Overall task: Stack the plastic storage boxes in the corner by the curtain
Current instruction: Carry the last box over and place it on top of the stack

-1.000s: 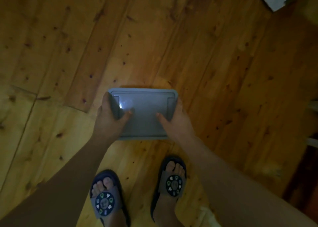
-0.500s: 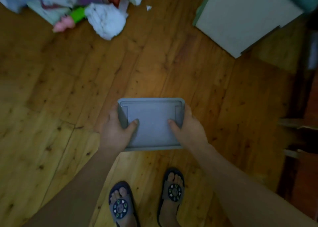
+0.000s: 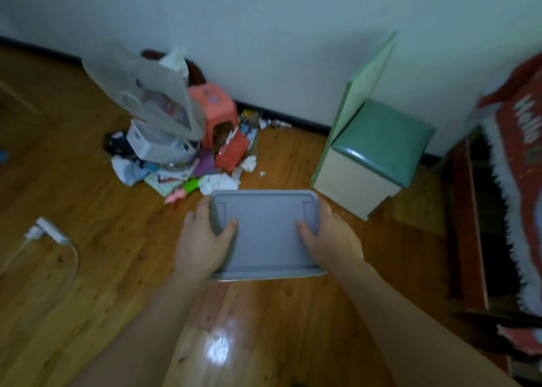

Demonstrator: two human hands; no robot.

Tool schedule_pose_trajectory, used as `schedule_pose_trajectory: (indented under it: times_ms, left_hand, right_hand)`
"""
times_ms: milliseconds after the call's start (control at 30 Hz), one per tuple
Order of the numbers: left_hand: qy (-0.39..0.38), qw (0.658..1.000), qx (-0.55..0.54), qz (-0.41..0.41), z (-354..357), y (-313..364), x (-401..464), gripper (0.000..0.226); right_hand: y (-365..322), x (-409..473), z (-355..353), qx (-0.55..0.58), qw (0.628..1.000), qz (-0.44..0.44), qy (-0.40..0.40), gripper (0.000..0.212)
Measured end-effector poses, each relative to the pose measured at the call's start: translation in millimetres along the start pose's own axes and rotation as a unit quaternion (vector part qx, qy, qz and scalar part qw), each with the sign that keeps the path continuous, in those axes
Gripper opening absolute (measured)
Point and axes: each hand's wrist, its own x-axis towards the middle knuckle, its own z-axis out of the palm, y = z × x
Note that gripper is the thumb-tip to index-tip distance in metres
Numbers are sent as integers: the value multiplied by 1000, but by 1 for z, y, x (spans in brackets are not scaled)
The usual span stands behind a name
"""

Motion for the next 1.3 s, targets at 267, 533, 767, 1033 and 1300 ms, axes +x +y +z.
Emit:
schedule_pose_trajectory:
  times_ms: [267,533,767,1033,1300]
  left_hand:
    - [103,993,20,52,-173,144,-1,71]
    - [137,985,-2,101,-311,261,-19,66]
    - [173,975,-7,142,-396,347,-50,53]
    - [199,963,36,179,-446,426,-77,49]
    - [170,955,28,240,-411,502,-97,44]
  right_hand:
    - [-88,-35,-205,28,992,-70,99,64]
    - [-147,-78,-373,33,976,-113,185,52]
    - [-171,-119,-486,29,957,-133,256,53]
    - [-165,-151,-568,26,945,-123,302,55]
    - [-96,-175,-615,19,939,-59,338,50]
